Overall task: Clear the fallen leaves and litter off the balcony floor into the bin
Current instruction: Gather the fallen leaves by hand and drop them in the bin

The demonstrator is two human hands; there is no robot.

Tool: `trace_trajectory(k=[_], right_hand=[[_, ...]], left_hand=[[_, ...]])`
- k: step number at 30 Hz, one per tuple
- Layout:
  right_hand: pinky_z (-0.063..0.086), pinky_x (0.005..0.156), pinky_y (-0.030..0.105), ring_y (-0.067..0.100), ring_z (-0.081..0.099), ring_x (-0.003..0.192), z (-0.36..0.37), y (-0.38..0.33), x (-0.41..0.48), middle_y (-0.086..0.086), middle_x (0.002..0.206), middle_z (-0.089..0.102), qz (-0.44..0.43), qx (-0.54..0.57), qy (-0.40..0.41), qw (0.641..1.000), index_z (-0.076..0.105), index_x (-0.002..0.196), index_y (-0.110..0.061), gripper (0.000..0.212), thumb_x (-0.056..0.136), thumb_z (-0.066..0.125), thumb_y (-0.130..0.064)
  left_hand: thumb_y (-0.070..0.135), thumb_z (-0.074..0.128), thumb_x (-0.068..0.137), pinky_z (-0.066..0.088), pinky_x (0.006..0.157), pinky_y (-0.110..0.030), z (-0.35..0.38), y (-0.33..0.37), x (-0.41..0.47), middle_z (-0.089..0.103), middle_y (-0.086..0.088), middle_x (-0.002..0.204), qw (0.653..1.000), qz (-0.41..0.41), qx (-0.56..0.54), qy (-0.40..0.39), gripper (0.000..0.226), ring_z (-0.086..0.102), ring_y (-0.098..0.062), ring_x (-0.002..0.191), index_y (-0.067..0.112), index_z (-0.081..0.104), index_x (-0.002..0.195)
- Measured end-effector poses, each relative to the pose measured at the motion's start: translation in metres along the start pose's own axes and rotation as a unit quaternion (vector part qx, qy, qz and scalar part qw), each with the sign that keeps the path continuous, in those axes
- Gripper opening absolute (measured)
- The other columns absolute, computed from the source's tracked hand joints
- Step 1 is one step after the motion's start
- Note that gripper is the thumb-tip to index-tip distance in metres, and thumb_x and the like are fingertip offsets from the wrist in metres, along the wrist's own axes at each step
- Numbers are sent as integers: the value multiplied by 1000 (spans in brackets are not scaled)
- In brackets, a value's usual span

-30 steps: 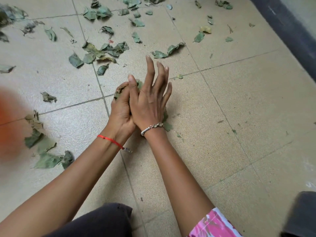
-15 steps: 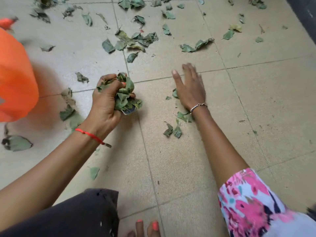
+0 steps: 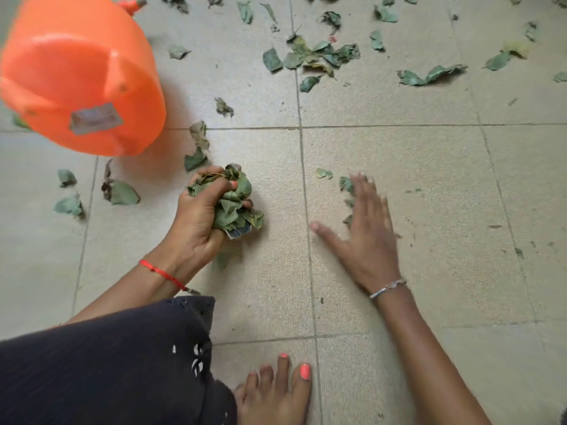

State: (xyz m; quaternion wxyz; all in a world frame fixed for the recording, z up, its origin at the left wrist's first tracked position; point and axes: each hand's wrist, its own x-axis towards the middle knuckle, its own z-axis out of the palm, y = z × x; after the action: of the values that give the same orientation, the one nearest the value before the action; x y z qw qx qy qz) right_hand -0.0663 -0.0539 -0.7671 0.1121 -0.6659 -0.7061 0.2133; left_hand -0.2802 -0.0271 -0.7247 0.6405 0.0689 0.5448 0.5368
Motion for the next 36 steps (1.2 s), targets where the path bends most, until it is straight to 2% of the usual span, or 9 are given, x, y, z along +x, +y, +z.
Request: trace_trajectory(k=[12, 15, 19, 22, 24, 26, 29, 32, 36], right_hand=[[-1, 118, 44, 24, 0, 145, 54, -106, 32, 13, 156, 8, -213, -65, 17, 975, 8, 147, -16, 101, 74, 41, -76], [-8, 115, 48, 24, -1, 145, 66, -137, 28, 10, 157, 6, -285, -122, -7, 951, 14, 148, -20, 84, 83, 41, -64], [-20, 109, 46, 18, -7, 145, 79, -158, 37, 1, 157, -1, -333, -232, -19, 914, 6, 149, -21, 58, 98, 20, -46], [-18, 110, 47, 18, -3, 145, 82, -149, 44, 3, 157, 5, -230, -211, 26, 950, 15, 147, -17, 53, 99, 12, -38], [-11, 112, 49, 20, 10, 145, 80, -146, 43, 5, 154, 22, -192, -131, 54, 971, 33, 142, -15, 52, 97, 15, -33], [5, 113, 50, 22, 30, 139, 80, -151, 36, 7, 144, 42, -231, -65, 69, 968, 50, 131, -14, 48, 94, 24, -30], [19, 111, 46, 24, 40, 133, 87, -166, 21, 11, 138, 49, -330, -34, 44, 942, 55, 126, -8, 47, 92, 32, -30], [7, 116, 39, 19, 19, 143, 96, -185, 8, 9, 153, 24, -396, -54, -63, 915, 31, 143, -9, 57, 95, 29, -40], [-9, 116, 36, 16, -8, 145, 112, -204, 16, 4, 157, -6, -389, -121, -106, 907, 0, 149, -12, 64, 99, 21, -46]], left_hand=[[0, 50, 86, 53, 66, -30, -52, 51, -22, 55, -12, 92, 993, 71, -91, 33, 20, 56, -15, 53, 18, 48, 95], [28, 39, 94, 52, 73, -47, -74, -4, -57, 57, -26, 96, 989, 10, 142, -39, 19, 65, -27, 69, 27, 49, 110], [54, -15, 92, 32, 78, -28, -81, -157, -125, 73, 3, 86, 821, -73, 560, -79, 85, 68, -14, 72, 31, 67, 100], [49, -17, 93, 38, 81, -22, -55, -137, -148, 73, 7, 94, 746, -68, 653, -111, 78, 69, -12, 78, 27, 57, 110], [60, -17, 88, 29, 104, -25, -58, -139, -141, 52, -4, 136, 650, 1, 757, -68, 83, 51, -16, 122, 17, 34, 138], [77, -19, 73, 5, 114, -27, -55, -142, -143, 19, 2, 155, 675, -67, 728, -99, 98, 16, -12, 142, 23, 10, 149], [76, -48, 25, 12, 110, -20, -83, -128, -120, 40, 14, 141, 781, -27, 624, 1, 144, 32, -5, 134, 30, 18, 145], [50, -11, 95, 40, 80, -13, -126, -133, -94, 66, 19, 77, 832, 158, 523, 97, 59, 59, 6, 78, 30, 43, 106], [-10, 51, 87, 50, 56, -23, -174, 16, -44, 63, -23, 87, 959, 161, 67, 222, 37, 63, -21, 67, 25, 57, 93]])
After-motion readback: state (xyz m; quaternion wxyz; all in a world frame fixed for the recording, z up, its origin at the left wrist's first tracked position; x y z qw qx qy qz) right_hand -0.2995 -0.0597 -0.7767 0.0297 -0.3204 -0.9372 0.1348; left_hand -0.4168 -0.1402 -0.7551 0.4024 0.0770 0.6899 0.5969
